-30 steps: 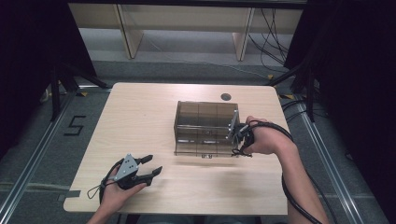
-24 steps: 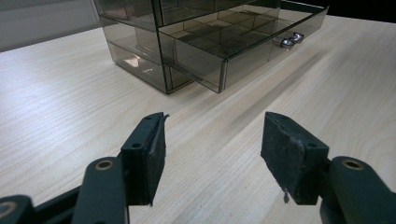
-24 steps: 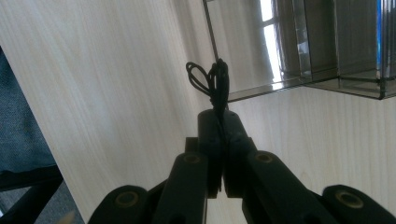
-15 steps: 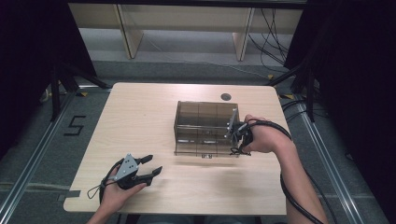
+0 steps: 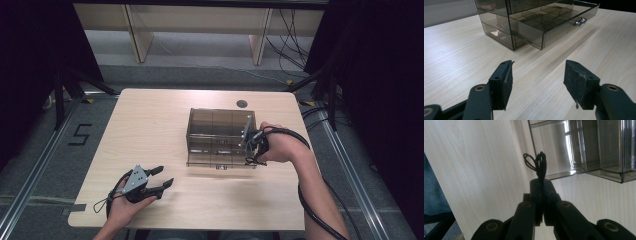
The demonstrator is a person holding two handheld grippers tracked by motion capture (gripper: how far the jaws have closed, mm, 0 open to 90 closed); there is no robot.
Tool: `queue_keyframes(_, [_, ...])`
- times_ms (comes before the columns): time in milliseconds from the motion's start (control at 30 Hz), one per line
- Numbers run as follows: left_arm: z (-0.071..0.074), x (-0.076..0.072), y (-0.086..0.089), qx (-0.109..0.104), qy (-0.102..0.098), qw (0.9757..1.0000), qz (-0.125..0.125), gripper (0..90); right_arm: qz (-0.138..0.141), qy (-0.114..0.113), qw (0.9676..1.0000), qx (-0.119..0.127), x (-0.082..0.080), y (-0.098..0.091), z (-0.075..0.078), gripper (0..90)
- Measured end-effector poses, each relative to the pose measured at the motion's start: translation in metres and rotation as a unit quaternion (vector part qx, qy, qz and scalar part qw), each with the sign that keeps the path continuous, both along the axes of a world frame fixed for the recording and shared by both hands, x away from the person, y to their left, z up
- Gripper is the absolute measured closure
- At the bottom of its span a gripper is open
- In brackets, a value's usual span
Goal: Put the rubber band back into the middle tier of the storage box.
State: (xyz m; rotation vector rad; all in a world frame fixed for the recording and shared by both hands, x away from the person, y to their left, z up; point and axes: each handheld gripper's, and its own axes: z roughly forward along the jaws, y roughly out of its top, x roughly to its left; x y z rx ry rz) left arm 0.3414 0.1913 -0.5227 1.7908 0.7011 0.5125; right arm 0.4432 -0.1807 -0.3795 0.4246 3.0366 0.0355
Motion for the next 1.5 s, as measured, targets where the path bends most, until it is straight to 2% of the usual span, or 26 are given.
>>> queue_keyframes(67, [0.000, 0.000, 0.000, 0.000, 0.000, 1.0000, 0.000, 39.6, 0.009, -0.003, 1.0000, 0.001, 0.002, 0.000, -0.001, 89.1])
queue_keyframes(133, [0.001, -0.001, 0.000, 0.004, 0.001, 1.0000, 0.002, 39.6, 0.002, 0.000, 1.0000, 0.000, 0.002, 0.001, -0.001, 89.1])
queue_keyframes(300, [0.000, 0.000, 0.000, 0.003, 0.001, 1.0000, 0.002, 39.6, 0.007, -0.003, 1.0000, 0.001, 0.004, 0.002, -0.001, 89.2])
queue_keyframes(333, [0.000, 0.000, 0.000, 0.003, 0.001, 1.0000, 0.002, 39.6, -0.006, 0.000, 1.0000, -0.003, 0.002, 0.003, 0.000, 89.1])
queue_keyframes(367, [0.001, 0.000, 0.000, 0.003, 0.001, 1.0000, 0.002, 39.6, 0.007, -0.004, 1.0000, 0.001, 0.004, 0.002, -0.001, 89.1])
queue_keyframes(433, [0.000, 0.000, 0.000, 0.001, 0.000, 1.0000, 0.001, 39.6, -0.002, -0.009, 1.0000, -0.003, 0.003, 0.003, 0.001, 89.1])
queue_keyframes(467, [0.000, 0.000, 0.000, 0.000, 0.000, 1.0000, -0.001, 39.6, 0.004, -0.006, 1.0000, 0.000, 0.005, 0.003, 0.000, 89.1])
queue_keyframes(500, [0.001, -0.001, 0.000, 0.003, 0.001, 1.0000, 0.002, 39.6, -0.010, -0.002, 0.9999, -0.001, 0.003, 0.004, 0.002, 89.2])
queue_keyframes(567, [0.001, 0.000, 0.000, 0.003, 0.001, 1.0000, 0.002, 39.6, 0.008, -0.006, 0.9999, 0.001, 0.006, 0.004, 0.001, 89.1])
queue_keyframes(667, [0.000, 0.000, 0.000, 0.003, 0.001, 1.0000, 0.002, 39.5, 0.009, -0.005, 0.9999, 0.004, 0.007, 0.005, 0.000, 89.1])
queue_keyframes(700, [0.000, 0.000, 0.000, 0.003, 0.001, 1.0000, 0.002, 39.6, -0.001, -0.005, 1.0000, 0.000, 0.005, 0.006, 0.001, 89.1])
queue_keyframes(767, [0.001, 0.000, 0.000, 0.003, 0.001, 1.0000, 0.002, 39.6, 0.010, -0.008, 0.9999, 0.003, 0.007, 0.005, 0.000, 89.1])
queue_keyframes(833, [0.001, 0.000, 0.001, 0.003, 0.002, 1.0000, 0.002, 39.6, 0.002, -0.011, 0.9999, 0.001, 0.006, 0.006, 0.001, 89.1])
queue_keyframes(867, [0.001, 0.000, 0.001, 0.003, 0.001, 1.0000, 0.002, 39.6, 0.010, -0.008, 0.9999, 0.004, 0.008, 0.006, 0.001, 89.1])
queue_keyframes(900, [0.001, 0.000, 0.001, 0.003, 0.001, 1.0000, 0.002, 39.5, 0.001, -0.007, 1.0000, 0.001, 0.007, 0.007, 0.002, 89.2])
queue_keyframes(933, [0.001, 0.000, 0.001, 0.003, 0.002, 1.0000, 0.002, 39.5, 0.010, -0.008, 0.9999, 0.004, 0.009, 0.006, 0.001, 89.1])
queue_keyframes(1033, [0.001, 0.000, 0.001, 0.003, 0.001, 1.0000, 0.002, 39.6, 0.004, -0.015, 0.9999, 0.003, 0.008, 0.007, 0.002, 89.1])
queue_keyframes(1067, [0.001, 0.000, 0.001, 0.003, 0.001, 1.0000, 0.001, 39.6, -0.001, -0.011, 0.9999, 0.005, 0.007, 0.007, 0.002, 89.1])
queue_keyframes(1133, [0.001, 0.000, 0.001, 0.003, 0.001, 1.0000, 0.002, 39.6, 0.013, -0.010, 0.9999, 0.005, 0.009, 0.008, 0.001, 89.1])
queue_keyframes(1400, [0.001, 0.000, 0.001, 0.004, 0.001, 1.0000, 0.002, 39.6, 0.007, -0.010, 0.9999, 0.004, 0.010, 0.010, 0.001, 89.1])
queue_keyframes(1500, [0.001, 0.000, 0.000, 0.003, 0.001, 1.0000, 0.002, 39.6, 0.014, -0.010, 0.9998, 0.006, 0.011, 0.011, 0.001, 89.1])
